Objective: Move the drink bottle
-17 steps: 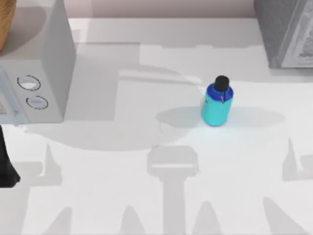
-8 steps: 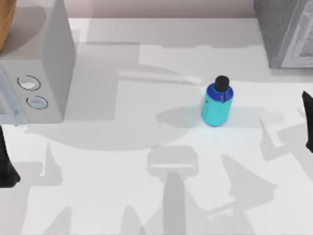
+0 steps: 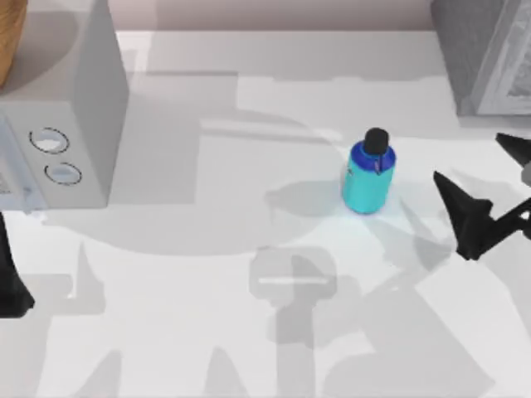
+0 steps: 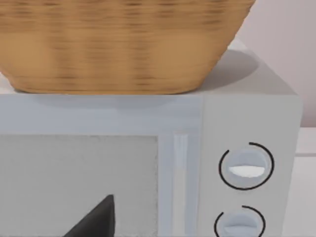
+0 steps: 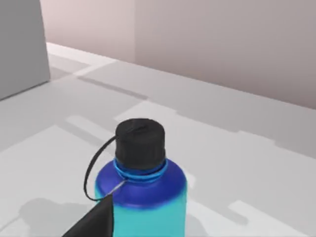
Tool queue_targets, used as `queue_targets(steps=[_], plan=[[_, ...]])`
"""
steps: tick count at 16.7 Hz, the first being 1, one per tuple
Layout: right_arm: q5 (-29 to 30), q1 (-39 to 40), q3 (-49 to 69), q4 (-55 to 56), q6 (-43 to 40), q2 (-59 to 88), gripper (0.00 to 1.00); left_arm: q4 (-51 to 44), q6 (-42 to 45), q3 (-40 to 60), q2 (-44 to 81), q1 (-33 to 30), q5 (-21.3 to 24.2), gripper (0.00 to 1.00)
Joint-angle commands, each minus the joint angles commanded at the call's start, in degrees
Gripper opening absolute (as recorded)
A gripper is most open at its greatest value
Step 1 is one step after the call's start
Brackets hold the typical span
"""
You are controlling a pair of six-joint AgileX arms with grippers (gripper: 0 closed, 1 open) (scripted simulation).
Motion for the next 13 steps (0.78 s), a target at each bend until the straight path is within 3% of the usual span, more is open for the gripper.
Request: queue_targets(steps=[7,13], plan=[[-6.63,1.45,4.15,18.64,-0.66,23.82,1.0,0.0,0.0,0.0,0.0,0.0,0.0,1.0],[-7.92,1.74,5.0,22.32,-0.79,28.46,1.0,0.0,0.0,0.0,0.0,0.0,0.0,1.0]])
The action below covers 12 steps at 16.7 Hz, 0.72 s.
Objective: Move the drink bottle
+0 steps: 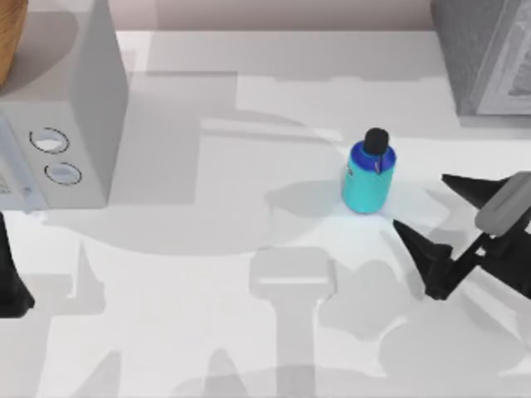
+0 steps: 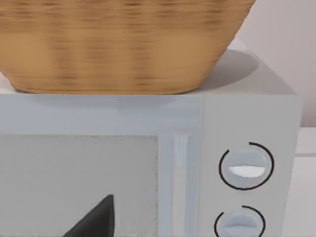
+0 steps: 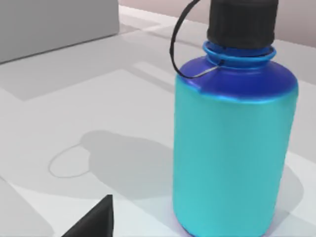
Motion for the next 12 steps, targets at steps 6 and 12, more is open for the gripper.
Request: queue_targets(steps=[6,12], plan=[[1.04,1.03,2.08,-1.59,0.12,0.52,1.0,0.0,0.0,0.0,0.0,0.0,0.0,1.0],[7.68,7.69,15.78,-10.8,0.95,4.36,1.0,0.0,0.0,0.0,0.0,0.0,0.0,1.0]])
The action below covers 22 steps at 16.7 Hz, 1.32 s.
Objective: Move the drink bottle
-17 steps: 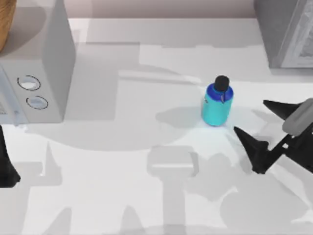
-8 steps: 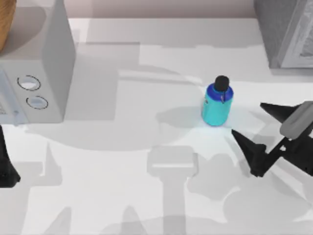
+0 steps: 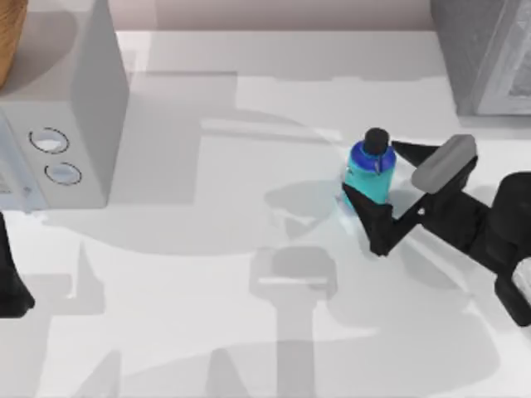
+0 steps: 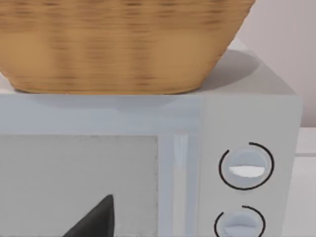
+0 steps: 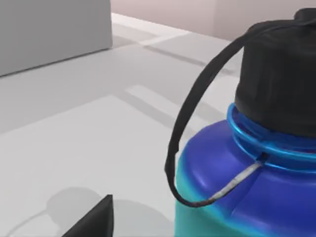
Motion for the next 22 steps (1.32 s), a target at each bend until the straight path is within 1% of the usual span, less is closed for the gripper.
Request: queue_targets(steps=[3,7,20,21,22], plan=[[2.38,2.35,4.49,-3.33,0.27,1.23,1.0,0.0,0.0,0.0,0.0,0.0,0.0,1.0],[2.55,2.53,4.78,-3.58,0.29,1.31,1.0,0.0,0.0,0.0,0.0,0.0,0.0,1.0],[2.55,2.53,4.78,-3.58,0.29,1.31,0.02,0.0,0.0,0.0,0.0,0.0,0.0,1.0],[2.55,2.53,4.78,-3.58,0.29,1.31,0.0,0.0,0.0,0.0,0.0,0.0,0.0,1.0],[2.55,2.53,4.78,-3.58,0.29,1.31,0.0,0.0,0.0,0.0,0.0,0.0,0.0,1.0]])
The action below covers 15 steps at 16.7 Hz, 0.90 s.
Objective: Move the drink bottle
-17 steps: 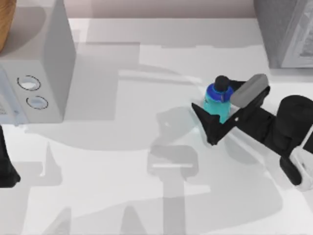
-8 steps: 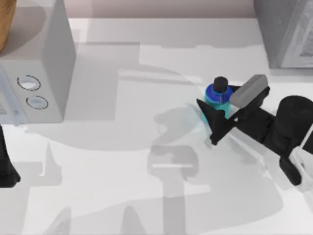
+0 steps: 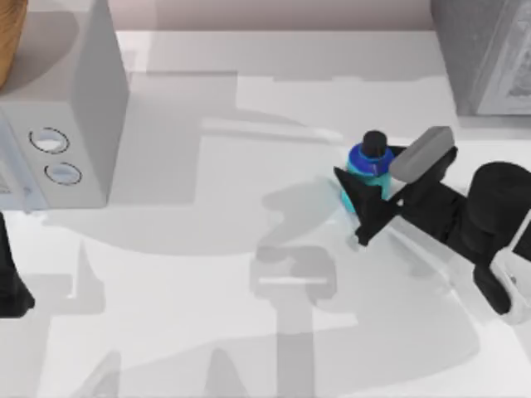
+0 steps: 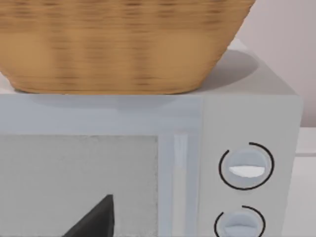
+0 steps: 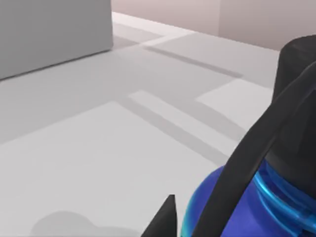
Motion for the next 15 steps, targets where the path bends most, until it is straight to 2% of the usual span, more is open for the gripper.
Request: queue_targets(steps=[9,12,15], plan=[[-0.73,-0.9,0.24,-0.67,-0.46,-0.11,0.0,0.0,0.0,0.0,0.0,0.0,0.0,1.0],[-6.32,-6.49,1.68,-5.49,-3.84,-0.42,0.0,0.0,0.0,0.0,0.0,0.0,0.0,1.0],[-16.74,-17.43,3.51,-14.42,-9.63,-1.56,0.0,0.0,0.0,0.0,0.0,0.0,0.0,1.0]])
